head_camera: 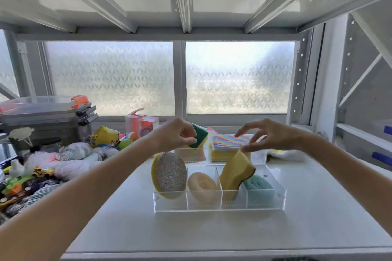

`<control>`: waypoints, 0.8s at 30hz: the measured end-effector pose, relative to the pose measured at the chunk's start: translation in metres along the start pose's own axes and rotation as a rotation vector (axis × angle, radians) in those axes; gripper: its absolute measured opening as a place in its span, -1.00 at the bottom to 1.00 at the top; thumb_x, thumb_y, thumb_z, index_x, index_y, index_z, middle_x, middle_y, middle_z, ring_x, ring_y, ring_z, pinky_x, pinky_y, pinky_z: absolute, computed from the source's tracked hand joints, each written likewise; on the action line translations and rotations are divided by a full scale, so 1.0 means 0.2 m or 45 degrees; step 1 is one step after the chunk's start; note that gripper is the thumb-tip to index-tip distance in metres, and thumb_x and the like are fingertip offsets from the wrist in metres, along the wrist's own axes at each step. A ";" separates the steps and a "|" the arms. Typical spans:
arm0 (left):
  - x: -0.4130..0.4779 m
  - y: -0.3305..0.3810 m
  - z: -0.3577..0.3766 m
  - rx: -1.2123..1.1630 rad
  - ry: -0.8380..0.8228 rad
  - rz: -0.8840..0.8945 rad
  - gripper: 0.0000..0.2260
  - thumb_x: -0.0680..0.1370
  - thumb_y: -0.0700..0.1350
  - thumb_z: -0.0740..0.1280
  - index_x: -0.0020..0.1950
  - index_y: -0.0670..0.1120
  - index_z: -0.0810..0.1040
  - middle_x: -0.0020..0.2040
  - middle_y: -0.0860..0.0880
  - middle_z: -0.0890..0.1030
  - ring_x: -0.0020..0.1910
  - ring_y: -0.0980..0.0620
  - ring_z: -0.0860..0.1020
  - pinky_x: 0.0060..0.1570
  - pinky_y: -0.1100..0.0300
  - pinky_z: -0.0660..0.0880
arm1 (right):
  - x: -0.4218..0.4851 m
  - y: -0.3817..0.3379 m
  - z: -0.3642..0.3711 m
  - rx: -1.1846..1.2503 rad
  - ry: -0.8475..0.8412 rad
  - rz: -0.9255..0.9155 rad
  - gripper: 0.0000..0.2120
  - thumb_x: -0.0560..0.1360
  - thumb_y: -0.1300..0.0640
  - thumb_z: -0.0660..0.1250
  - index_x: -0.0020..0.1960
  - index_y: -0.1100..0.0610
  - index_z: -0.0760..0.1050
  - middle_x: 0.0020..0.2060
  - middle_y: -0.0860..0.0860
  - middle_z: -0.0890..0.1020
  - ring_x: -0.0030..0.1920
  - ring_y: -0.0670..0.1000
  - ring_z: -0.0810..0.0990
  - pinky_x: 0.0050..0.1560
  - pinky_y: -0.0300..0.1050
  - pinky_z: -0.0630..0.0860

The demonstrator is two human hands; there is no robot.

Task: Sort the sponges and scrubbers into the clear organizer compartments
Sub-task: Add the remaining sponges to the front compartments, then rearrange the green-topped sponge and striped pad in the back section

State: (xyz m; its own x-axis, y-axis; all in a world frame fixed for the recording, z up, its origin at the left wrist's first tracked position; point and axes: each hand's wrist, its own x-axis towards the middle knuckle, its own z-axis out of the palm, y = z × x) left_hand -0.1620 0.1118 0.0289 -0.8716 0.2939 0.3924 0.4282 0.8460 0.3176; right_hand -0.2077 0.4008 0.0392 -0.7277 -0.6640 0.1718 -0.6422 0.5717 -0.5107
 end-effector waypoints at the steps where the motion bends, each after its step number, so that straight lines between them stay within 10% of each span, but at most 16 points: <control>1: 0.04 -0.04 -0.04 0.061 0.052 -0.013 -0.78 0.47 -0.16 0.41 0.11 -0.16 0.63 0.02 -0.10 0.68 -0.03 0.02 0.62 0.01 0.19 0.58 | 0.04 0.00 -0.02 -0.005 0.088 -0.006 -0.49 0.25 -0.23 0.49 0.13 -0.07 0.58 0.09 -0.20 0.64 -0.04 -0.11 0.68 0.00 -0.19 0.57; 11: 0.29 -0.18 -0.07 0.415 -0.581 -0.159 -0.18 0.32 -0.23 0.47 0.50 0.09 0.19 0.38 0.00 0.32 0.28 0.00 0.33 0.26 0.06 0.39 | 0.38 0.14 -0.07 -0.328 -0.383 0.374 -0.48 0.44 0.08 0.44 0.37 -0.01 0.42 0.41 -0.01 0.43 0.36 0.01 0.41 0.36 -0.08 0.37; 24: 0.25 -0.27 -0.09 0.159 -0.192 -0.074 -0.40 0.31 0.15 0.46 0.31 0.04 0.43 0.10 0.03 0.48 0.10 0.03 0.43 0.04 0.13 0.42 | 0.36 0.16 -0.06 -0.200 -0.139 0.260 -0.69 0.34 -0.07 0.50 0.06 -0.02 0.67 0.07 -0.06 0.69 0.08 -0.06 0.63 0.04 -0.08 0.64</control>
State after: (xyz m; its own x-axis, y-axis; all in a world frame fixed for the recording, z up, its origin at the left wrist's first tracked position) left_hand -0.2251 0.0728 0.0468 -0.9237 0.2987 0.2399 0.3518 0.9092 0.2227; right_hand -0.2832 0.3769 0.0444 -0.8212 -0.5704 -0.0174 -0.5206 0.7612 -0.3867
